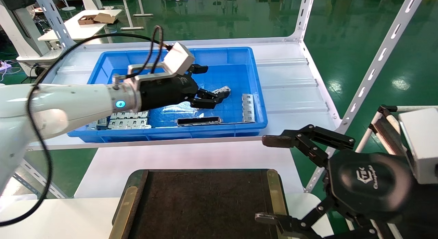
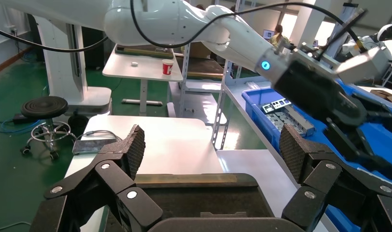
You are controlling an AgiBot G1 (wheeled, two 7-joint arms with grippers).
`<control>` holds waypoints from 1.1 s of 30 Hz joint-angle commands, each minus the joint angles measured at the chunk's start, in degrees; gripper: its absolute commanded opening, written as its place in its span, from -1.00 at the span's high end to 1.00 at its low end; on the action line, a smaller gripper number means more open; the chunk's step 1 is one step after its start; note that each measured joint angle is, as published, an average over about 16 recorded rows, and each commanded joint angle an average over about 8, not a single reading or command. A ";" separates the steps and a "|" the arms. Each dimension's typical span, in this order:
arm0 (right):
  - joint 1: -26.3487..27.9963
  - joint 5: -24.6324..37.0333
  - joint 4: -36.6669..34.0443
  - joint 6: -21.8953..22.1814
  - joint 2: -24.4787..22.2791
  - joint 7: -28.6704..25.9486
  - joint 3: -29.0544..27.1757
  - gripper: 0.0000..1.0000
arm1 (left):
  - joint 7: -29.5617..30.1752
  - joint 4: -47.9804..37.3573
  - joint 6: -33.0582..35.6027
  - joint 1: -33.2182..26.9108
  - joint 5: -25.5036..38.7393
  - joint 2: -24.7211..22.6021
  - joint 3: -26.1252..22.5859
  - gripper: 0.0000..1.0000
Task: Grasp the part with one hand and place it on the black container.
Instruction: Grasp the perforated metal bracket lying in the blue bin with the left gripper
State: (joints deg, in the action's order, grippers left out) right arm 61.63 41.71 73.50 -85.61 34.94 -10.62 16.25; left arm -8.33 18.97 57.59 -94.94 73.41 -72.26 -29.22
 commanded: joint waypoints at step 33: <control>0.03 -0.09 0.00 0.06 -0.06 0.07 0.14 1.00 | 2.59 -6.50 -13.14 0.68 0.87 -5.98 -9.82 1.00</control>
State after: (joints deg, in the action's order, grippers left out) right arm 61.66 41.62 73.50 -85.55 34.88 -10.55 16.39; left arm -5.84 12.34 44.63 -94.32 74.25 -78.23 -38.99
